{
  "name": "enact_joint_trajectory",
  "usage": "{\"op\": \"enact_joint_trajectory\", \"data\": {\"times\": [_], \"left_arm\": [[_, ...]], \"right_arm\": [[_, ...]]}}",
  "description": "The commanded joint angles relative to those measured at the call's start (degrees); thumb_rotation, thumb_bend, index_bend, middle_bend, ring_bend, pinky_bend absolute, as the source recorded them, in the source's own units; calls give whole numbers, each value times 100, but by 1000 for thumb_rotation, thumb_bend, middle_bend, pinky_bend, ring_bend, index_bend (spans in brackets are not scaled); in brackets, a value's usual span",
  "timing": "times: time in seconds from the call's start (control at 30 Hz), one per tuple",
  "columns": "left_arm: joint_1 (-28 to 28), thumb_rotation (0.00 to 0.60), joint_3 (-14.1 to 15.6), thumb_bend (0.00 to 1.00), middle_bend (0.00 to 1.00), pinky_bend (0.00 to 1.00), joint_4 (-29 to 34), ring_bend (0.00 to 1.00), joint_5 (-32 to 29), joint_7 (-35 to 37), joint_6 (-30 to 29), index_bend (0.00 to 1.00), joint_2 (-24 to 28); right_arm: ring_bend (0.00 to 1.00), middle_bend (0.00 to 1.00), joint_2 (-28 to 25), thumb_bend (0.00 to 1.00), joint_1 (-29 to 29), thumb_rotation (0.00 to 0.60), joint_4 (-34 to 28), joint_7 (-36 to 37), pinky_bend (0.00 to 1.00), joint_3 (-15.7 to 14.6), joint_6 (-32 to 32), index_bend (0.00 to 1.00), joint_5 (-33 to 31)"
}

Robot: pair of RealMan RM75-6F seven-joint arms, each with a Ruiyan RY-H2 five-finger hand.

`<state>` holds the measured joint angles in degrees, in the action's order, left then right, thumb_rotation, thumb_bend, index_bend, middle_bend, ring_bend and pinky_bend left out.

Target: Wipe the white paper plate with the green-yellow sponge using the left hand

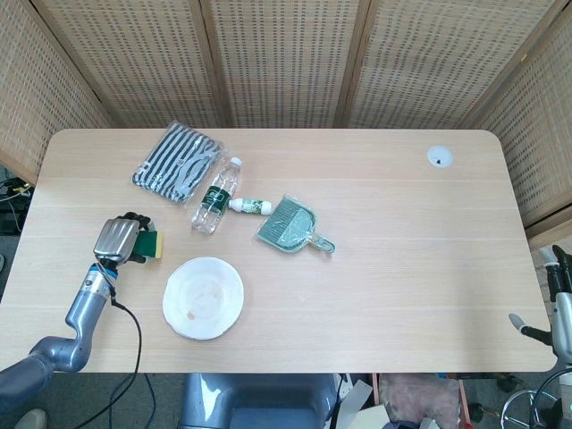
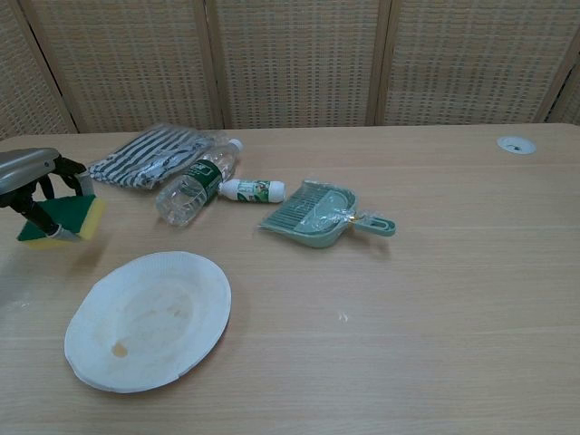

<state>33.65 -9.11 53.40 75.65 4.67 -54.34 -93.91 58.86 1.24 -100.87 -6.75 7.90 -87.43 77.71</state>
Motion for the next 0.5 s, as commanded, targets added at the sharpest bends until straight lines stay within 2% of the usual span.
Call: {"op": "enact_joint_trajectory", "data": {"times": [0.03, 0.17, 0.23, 0.4, 0.5], "left_arm": [[-92, 600, 186, 31, 435, 389, 1208, 279, 483, 687, -323, 588, 548], [-58, 600, 382, 31, 439, 389, 1927, 280, 842, 1288, -291, 591, 839], [-24, 600, 680, 31, 442, 389, 2443, 280, 1192, 2024, -156, 594, 988], [-29, 600, 1064, 32, 455, 389, 2576, 280, 1737, 2918, -345, 611, 1063], [-31, 600, 1199, 32, 457, 389, 2563, 279, 1867, 3204, -410, 612, 1086]], "right_arm": [[0, 0, 3, 0, 2, 600, -2, -9, 0, -3, 3, 0, -1], [0, 0, 6, 0, 8, 600, -9, -39, 0, -11, 5, 0, 8], [0, 0, 13, 0, 10, 600, -12, -65, 0, -17, -1, 0, 19], [0, 0, 20, 0, 7, 600, -5, -80, 0, -22, -6, 0, 9], [0, 0, 13, 0, 7, 600, -7, -75, 0, -18, -9, 0, 5]]}}
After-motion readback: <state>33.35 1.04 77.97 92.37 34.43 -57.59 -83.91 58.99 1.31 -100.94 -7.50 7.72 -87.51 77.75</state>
